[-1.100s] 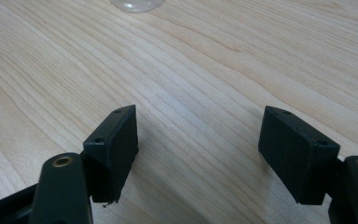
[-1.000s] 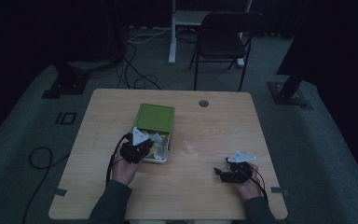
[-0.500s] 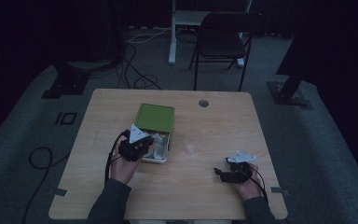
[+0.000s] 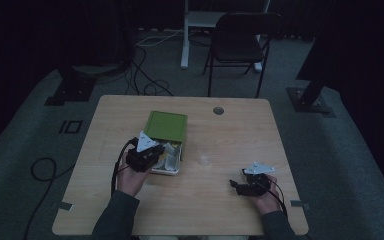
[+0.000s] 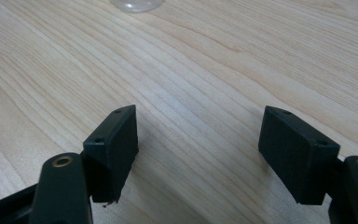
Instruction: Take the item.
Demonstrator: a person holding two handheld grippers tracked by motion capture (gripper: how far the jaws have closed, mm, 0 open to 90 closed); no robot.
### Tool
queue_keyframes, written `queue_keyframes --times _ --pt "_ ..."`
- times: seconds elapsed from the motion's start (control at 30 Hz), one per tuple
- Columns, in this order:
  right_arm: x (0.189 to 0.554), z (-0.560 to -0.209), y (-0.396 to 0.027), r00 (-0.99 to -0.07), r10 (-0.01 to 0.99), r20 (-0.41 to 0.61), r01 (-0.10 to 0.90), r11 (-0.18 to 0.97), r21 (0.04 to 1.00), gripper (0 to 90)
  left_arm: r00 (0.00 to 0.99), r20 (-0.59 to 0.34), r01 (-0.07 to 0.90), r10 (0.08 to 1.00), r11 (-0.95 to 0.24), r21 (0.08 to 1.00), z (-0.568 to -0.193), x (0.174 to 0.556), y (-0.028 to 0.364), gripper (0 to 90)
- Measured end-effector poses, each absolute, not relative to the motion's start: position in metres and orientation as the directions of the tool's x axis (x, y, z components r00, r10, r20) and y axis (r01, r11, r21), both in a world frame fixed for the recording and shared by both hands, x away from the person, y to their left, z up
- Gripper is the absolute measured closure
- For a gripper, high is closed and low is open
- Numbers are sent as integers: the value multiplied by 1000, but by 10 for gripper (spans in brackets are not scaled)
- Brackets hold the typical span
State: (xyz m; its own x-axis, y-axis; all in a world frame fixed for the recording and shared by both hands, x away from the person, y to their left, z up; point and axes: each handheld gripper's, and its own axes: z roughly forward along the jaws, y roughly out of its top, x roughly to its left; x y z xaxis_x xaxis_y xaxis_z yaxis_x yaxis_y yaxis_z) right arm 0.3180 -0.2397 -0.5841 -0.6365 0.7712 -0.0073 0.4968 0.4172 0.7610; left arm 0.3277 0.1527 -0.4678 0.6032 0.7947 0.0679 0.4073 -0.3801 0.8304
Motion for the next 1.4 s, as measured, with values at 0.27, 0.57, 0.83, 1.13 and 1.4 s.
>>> queue_keyframes --times 0.27,0.57,0.83,1.13,1.4 --pt "318 -584 -240 -636 771 -8 496 417 761 281 609 64 403 790 -378 834 -462 327 153 838" --pt "318 -584 -240 -636 771 -8 496 417 761 281 629 74 392 774 -398 829 -457 325 149 838" --pt "318 -584 -240 -636 772 -8 497 418 761 281 639 82 381 765 -407 830 -450 322 146 838" --pt "318 -584 -240 -637 771 -11 494 419 762 281 662 78 372 745 -417 829 -445 322 144 838" --pt "318 -584 -240 -636 771 -9 496 418 761 281 677 86 367 731 -436 822 -442 321 141 839"
